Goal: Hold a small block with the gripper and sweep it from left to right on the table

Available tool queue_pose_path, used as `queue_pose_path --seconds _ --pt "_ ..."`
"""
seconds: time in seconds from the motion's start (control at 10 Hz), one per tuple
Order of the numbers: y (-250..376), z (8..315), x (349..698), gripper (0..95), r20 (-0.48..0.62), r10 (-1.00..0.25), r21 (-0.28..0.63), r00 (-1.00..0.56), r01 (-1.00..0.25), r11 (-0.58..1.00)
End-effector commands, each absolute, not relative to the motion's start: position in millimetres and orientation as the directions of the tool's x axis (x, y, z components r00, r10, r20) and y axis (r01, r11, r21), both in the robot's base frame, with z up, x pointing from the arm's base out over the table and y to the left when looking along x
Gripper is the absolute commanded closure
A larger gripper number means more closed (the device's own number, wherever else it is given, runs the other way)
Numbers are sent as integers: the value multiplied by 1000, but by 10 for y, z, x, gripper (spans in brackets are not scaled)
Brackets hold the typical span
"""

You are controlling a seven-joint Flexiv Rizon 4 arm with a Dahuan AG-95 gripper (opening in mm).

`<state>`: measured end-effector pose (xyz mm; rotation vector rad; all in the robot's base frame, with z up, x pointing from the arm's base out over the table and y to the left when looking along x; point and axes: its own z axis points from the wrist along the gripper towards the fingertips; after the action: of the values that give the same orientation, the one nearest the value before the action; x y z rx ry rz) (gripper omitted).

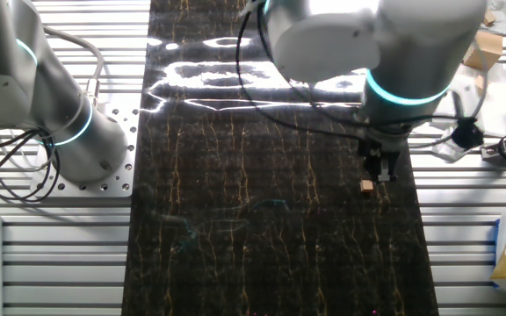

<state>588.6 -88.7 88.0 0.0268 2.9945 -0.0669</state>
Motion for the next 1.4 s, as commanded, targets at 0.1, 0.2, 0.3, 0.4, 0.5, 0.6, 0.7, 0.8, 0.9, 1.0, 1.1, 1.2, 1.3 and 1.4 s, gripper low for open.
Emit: queue_pose_path --seconds 0.1,0.2,0.3,0.4,0.5,0.6,0.7,0.8,0.9,1.0,1.1,1.2,1.3,1.4 --pt "-894 863 5900 570 -141 13 -40 -990 18 999" --pt "-902 846 5907 570 -140 11 -40 -990 17 999" --pt "-909 829 5914 570 -136 10 -39 -991 15 999" --pt "-921 800 5926 570 -136 6 -38 -991 11 999" --pt "-932 772 5937 570 -136 5 -34 -991 10 999" --pt "-940 752 5945 570 -135 4 -31 -991 8 999" --pt "-946 734 5953 570 -136 4 -30 -991 8 1000" --pt "-948 726 5958 570 -137 4 -29 -991 8 1000" --pt "-948 720 5963 570 -137 5 -29 -991 9 1000" --pt "-949 710 5975 570 -137 6 -29 -991 10 1000" --pt "-951 695 5985 570 -138 7 -28 -990 11 1000" --pt "-952 686 5993 570 -138 7 -26 -990 10 1000" --pt "-952 679 5998 570 -138 7 -26 -990 10 1000" --pt "-952 670 6004 570 -138 7 -26 -990 10 1000"
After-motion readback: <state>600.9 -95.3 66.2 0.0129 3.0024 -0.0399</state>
